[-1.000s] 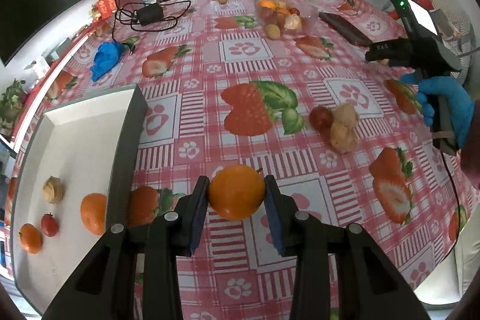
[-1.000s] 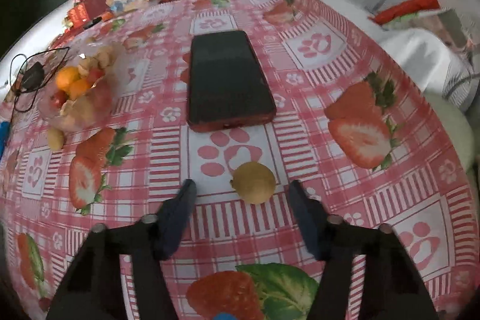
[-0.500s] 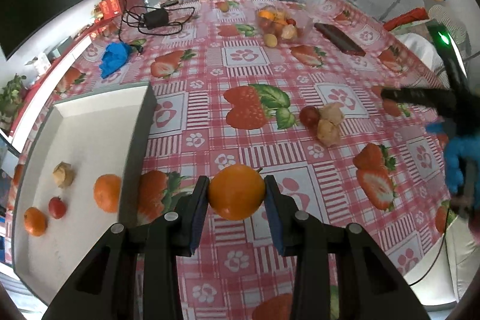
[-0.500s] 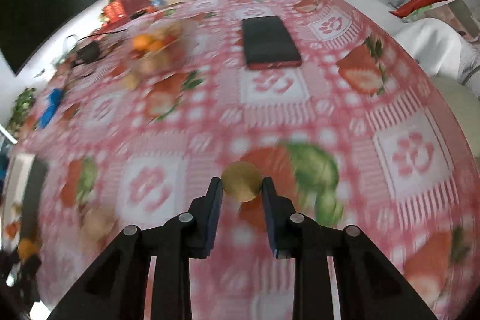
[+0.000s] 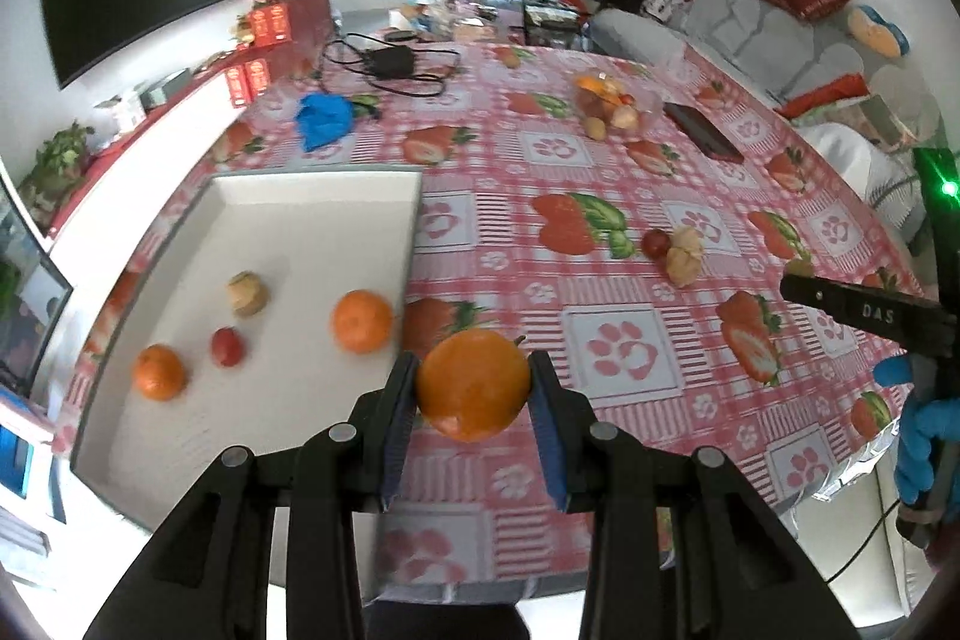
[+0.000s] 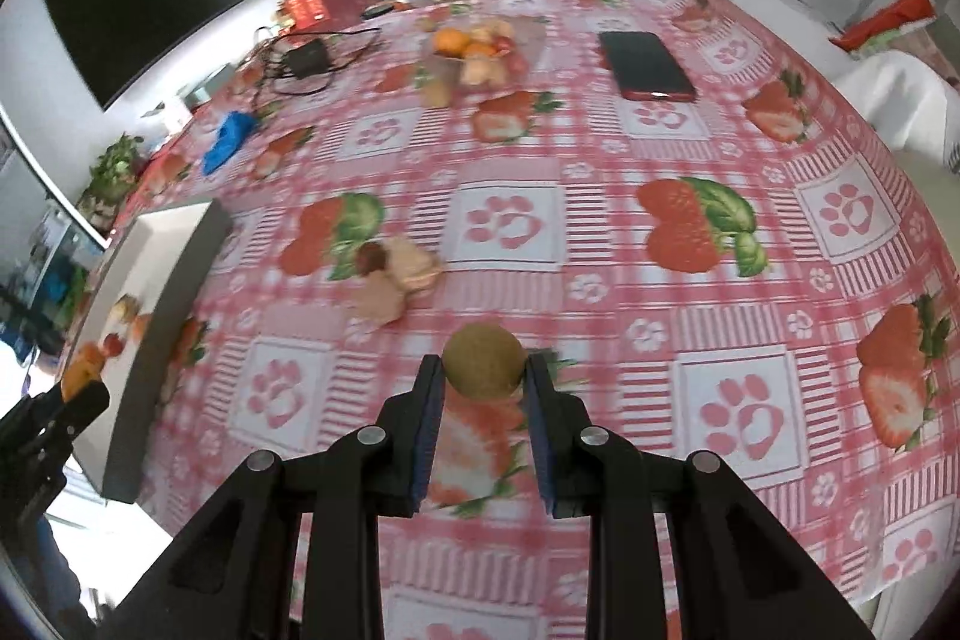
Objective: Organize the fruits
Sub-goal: 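Carry the orange in the left tool toward the white tray while the right tool carries a brown round fruit, then lower the orange and brown fruit into the tray and open both tools, then move both open tools back over the fruits on the tablecloth, then close the left tool on a tan wrinkled fruit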
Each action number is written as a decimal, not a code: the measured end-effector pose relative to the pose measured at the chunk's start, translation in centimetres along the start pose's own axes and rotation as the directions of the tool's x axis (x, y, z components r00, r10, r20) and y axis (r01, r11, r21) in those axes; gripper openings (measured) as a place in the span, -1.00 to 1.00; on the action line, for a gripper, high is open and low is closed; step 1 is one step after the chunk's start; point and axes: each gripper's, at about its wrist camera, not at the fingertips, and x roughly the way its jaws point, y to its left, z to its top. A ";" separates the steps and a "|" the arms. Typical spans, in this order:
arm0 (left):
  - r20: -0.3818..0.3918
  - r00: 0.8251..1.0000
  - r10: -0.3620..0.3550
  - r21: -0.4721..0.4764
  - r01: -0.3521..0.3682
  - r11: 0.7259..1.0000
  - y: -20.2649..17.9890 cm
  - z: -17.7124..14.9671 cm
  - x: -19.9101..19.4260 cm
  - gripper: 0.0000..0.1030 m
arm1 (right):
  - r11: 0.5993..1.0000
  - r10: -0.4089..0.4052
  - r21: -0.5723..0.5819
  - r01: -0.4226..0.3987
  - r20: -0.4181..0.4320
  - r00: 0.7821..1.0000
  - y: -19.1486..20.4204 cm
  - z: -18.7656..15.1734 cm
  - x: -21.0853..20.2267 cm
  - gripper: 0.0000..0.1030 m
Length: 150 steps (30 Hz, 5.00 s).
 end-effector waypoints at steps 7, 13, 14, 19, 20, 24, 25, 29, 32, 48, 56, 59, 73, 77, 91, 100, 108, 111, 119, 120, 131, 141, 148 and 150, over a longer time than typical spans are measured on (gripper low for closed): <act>0.005 1.000 0.029 -0.072 -0.029 0.997 4.0 -1.5 -1.0 -0.22 | 0.998 0.024 -0.065 -0.025 -0.010 1.000 4.3 -0.4 0.0 -0.45; 0.012 0.999 0.049 -0.130 -0.047 0.990 7.2 -2.0 -1.4 -0.22 | 0.991 0.048 -0.122 -0.050 -0.020 0.999 8.0 0.0 0.3 -0.45; 0.014 0.999 0.053 -0.135 -0.050 0.990 7.7 -2.0 -1.4 -0.23 | 0.990 0.051 -0.128 -0.054 -0.023 0.998 8.5 0.1 0.3 -0.45; 0.027 0.997 0.073 -0.148 -0.068 0.987 9.5 -1.7 -1.4 -0.22 | 0.981 0.073 -0.175 -0.078 -0.034 0.997 11.8 0.5 0.7 -0.45; 0.028 0.997 0.076 -0.149 -0.072 0.986 9.9 -1.6 -1.4 -0.22 | 0.980 0.078 -0.183 -0.083 -0.036 0.996 12.3 0.6 0.8 -0.45; 0.034 0.995 0.097 -0.149 -0.091 0.985 11.3 -1.1 -1.4 -0.22 | 0.969 0.107 -0.219 -0.115 -0.051 0.993 15.2 1.0 1.2 -0.45; 0.034 0.994 0.102 -0.153 -0.095 0.984 11.8 -0.9 -1.5 -0.22 | 0.966 0.112 -0.229 -0.121 -0.052 0.992 15.9 1.1 1.3 -0.45; 0.027 0.993 0.115 -0.177 -0.108 0.978 13.5 -0.6 -1.2 -0.23 | 0.948 0.140 -0.278 -0.153 -0.066 0.988 19.1 1.3 1.8 -0.45; 0.021 0.992 0.122 -0.187 -0.116 0.976 14.2 -0.4 -0.8 -0.23 | 0.936 0.155 -0.307 -0.172 -0.079 0.985 21.0 1.4 2.3 -0.45; -0.025 0.992 0.128 -0.196 -0.130 0.972 15.2 -0.3 1.5 -0.23 | 0.900 0.187 -0.371 -0.229 -0.146 0.971 26.4 1.4 4.8 -0.45; -0.038 0.991 0.128 -0.196 -0.133 0.971 15.2 -0.5 1.9 -0.23 | 0.895 0.190 -0.378 -0.237 -0.156 0.969 27.3 1.1 5.0 -0.45; -0.041 0.991 0.127 -0.195 -0.132 0.972 15.2 -0.5 2.1 -0.23 | 0.893 0.191 -0.382 -0.240 -0.161 0.968 27.7 1.1 5.2 -0.45; -0.055 0.989 0.139 -0.178 -0.147 0.973 15.0 -0.4 3.5 -0.22 | 0.887 0.191 -0.387 -0.252 -0.189 0.963 29.8 1.2 7.6 -0.46; -0.052 0.986 0.160 -0.157 -0.167 0.973 14.7 -0.4 3.7 -0.03 | 0.889 0.196 -0.376 -0.261 -0.202 0.960 29.9 1.1 8.2 -0.45; 0.050 0.975 0.217 -0.298 -0.193 0.935 16.3 1.0 0.2 0.62 | 0.931 0.173 -0.316 -0.184 -0.062 0.983 26.7 3.5 4.9 0.60; 0.277 0.900 0.337 -0.563 -0.133 0.816 17.6 3.9 -8.0 1.00 | 0.961 0.096 -0.263 -0.082 0.040 0.995 22.3 2.7 2.5 0.60; 0.333 0.893 0.302 -0.423 -0.145 0.894 13.7 6.2 -9.5 1.00 | 0.978 0.101 -0.187 -0.094 0.028 0.995 17.5 1.4 1.8 0.60; 0.273 0.929 0.249 -0.291 -0.167 0.942 11.1 6.3 -7.5 1.00 | 0.989 0.076 -0.130 -0.071 0.035 0.997 14.5 1.5 1.6 0.82; 0.075 0.990 0.117 -0.050 -0.113 0.992 4.0 5.8 -1.7 1.00 | 0.999 -0.026 0.024 0.026 0.000 1.000 5.4 0.4 2.6 1.00; 0.065 0.992 0.109 -0.027 -0.108 0.994 3.1 5.6 -1.2 1.00 | 0.999 -0.038 0.034 0.039 -0.010 0.999 4.7 0.3 2.7 1.00; -0.065 0.997 0.040 0.176 -0.028 0.984 -5.5 3.9 4.7 1.00 | 0.984 -0.146 0.096 0.152 -0.070 0.987 -2.7 -2.4 3.6 1.00; -0.154 0.987 -0.032 0.228 0.067 0.971 -12.1 5.5 10.1 0.92 | 0.981 -0.193 -0.022 0.193 0.003 0.981 -3.2 -3.7 3.6 1.00; -0.213 0.977 -0.022 0.234 0.072 0.970 -15.0 6.6 13.5 0.54 | 0.984 -0.161 -0.069 0.163 0.026 0.987 -3.4 -4.3 3.2 1.00; -0.249 0.968 -0.021 0.210 0.076 0.975 -15.2 6.6 14.6 0.37 | 0.984 -0.161 -0.069 0.163 0.031 0.986 -3.3 -4.3 3.2 1.00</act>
